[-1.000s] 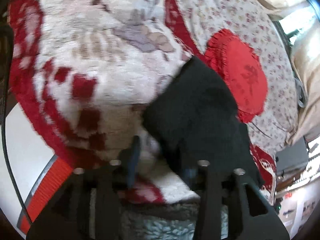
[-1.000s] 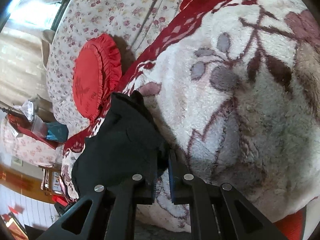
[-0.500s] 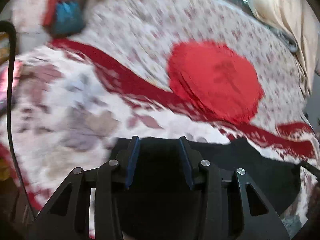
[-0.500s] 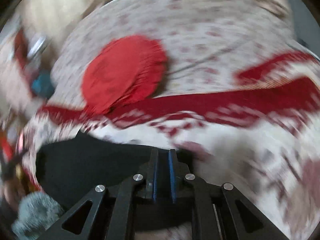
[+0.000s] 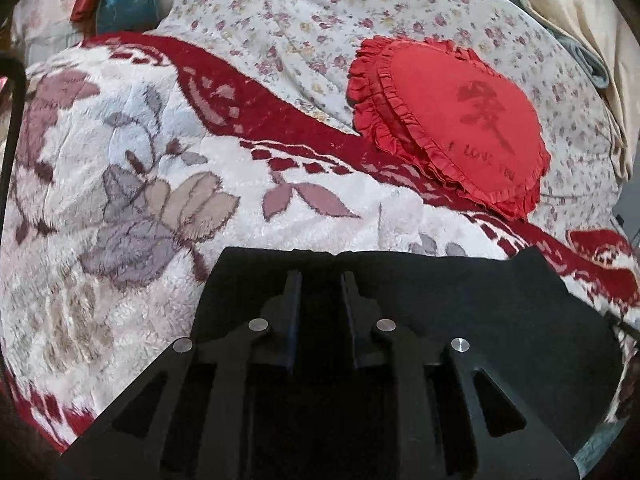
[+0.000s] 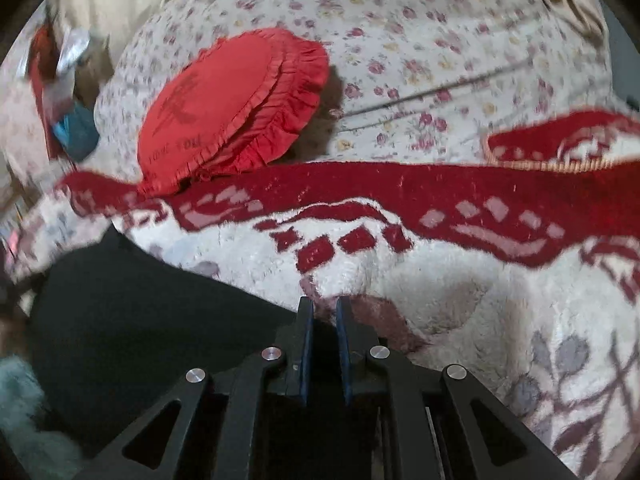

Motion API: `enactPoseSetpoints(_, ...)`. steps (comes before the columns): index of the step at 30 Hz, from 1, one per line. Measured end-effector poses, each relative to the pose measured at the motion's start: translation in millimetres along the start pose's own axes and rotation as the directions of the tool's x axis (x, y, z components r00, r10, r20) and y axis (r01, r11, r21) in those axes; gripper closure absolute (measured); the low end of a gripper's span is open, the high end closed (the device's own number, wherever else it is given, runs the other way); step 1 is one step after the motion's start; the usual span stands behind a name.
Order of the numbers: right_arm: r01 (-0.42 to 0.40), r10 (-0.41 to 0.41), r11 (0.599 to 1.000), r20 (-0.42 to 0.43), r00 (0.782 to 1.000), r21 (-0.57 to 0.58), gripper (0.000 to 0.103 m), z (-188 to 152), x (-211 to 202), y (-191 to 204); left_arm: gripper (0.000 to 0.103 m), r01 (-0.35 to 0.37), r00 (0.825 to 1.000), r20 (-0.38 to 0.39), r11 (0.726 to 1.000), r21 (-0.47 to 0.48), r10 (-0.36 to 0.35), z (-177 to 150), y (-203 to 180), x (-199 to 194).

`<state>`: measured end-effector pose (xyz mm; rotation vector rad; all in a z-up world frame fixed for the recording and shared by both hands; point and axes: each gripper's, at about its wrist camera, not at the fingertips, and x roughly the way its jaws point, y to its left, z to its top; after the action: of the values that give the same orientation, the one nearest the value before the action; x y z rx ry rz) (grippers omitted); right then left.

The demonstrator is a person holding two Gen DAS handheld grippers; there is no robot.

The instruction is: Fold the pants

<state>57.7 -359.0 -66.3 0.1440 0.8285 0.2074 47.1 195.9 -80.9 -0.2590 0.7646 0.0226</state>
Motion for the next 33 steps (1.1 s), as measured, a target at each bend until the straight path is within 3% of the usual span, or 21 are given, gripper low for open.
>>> enactPoseSetpoints(3, 0.012, -0.011, 1.000, 0.068, 0.998, -0.015, 0.094, 2.8, -26.7, 7.9, 0.083, 0.014, 1.000, -0.009, 1.000, -0.016, -0.014, 0.7, 2.2, 0.1)
enactPoseSetpoints(5, -0.025, 0.030, 0.998, 0.111, 0.993, -0.050, 0.094, -1.1, -43.0, 17.2, 0.083, 0.027, 1.000, -0.012, 0.999, -0.042, -0.028, 0.7, 5.4, 1.0)
enactPoseSetpoints(7, -0.036, 0.044, 0.995, 0.085, 0.995, -0.092, 0.094, -9.6, -41.1, 23.6, 0.083, 0.022, 1.000, -0.013, 0.999, -0.044, -0.022, 0.9, 4.2, 1.5)
enactPoseSetpoints(10, 0.018, -0.020, 0.995, -0.018, 1.000, -0.100, 0.094, -28.3, -16.6, 13.3, 0.083, 0.010, 1.000, -0.008, 1.000, -0.028, -0.011, 0.1, 1.5, 1.5)
enactPoseSetpoints(11, -0.004, 0.005, 0.997, 0.019, 1.000, -0.071, 0.095, -31.3, -19.7, 5.7, 0.083, 0.009, 1.000, -0.007, 1.000, -0.027, -0.010, -0.1, 1.5, 1.6)
enactPoseSetpoints(14, -0.017, 0.017, 1.000, 0.023, 1.000, 0.017, 0.094, -28.4, -28.3, -2.5, 0.083, 0.011, 1.000, -0.005, 0.999, -0.030, -0.012, -0.7, 2.1, 1.8)
enactPoseSetpoints(16, 0.002, -0.001, 1.000, 0.055, 0.998, -0.017, 0.094, -26.8, -41.3, 9.6, 0.083, 0.009, 1.000, 0.004, 0.999, -0.033, -0.009, -2.1, 1.7, 1.9)
enactPoseSetpoints(18, -0.038, 0.042, 0.998, 0.076, 0.996, -0.052, 0.093, -29.5, -52.1, 22.1, 0.083, 0.004, 1.000, 0.014, 0.999, -0.032, -0.004, -3.6, 1.5, 1.9)
enactPoseSetpoints(20, -0.076, 0.081, 0.991, 0.044, 0.996, -0.113, 0.093, -39.1, -51.7, 33.1, 0.083, 0.000, 1.000, 0.021, 0.999, -0.034, 0.001, -4.5, 1.0, 2.2)
enactPoseSetpoints(22, -0.029, 0.027, 0.990, -0.016, 0.999, -0.137, 0.094, -50.8, -35.4, 29.1, 0.083, -0.002, 1.000, 0.022, 0.999, -0.035, 0.003, -4.3, 0.9, 2.6)
enactPoseSetpoints(26, -0.073, 0.073, 0.997, -0.011, 0.997, 0.000, 0.096, -46.8, -38.5, 14.4, 0.083, 0.001, 1.000, 0.029, 0.999, -0.032, 0.000, -4.9, 1.3, 2.7)
enactPoseSetpoints(29, -0.088, 0.089, 0.996, 0.041, 0.995, -0.010, 0.092, -43.2, -53.7, 25.1, 0.083, 0.000, 0.999, 0.039, 0.999, -0.035, 0.001, -5.7, 1.5, 3.1)
enactPoseSetpoints(33, -0.016, 0.014, 0.999, -0.029, 0.999, -0.044, 0.090, -55.1, -36.1, 18.5, 0.083, 0.002, 0.999, 0.040, 0.999, -0.034, 0.000, -6.2, 2.0, 3.0)
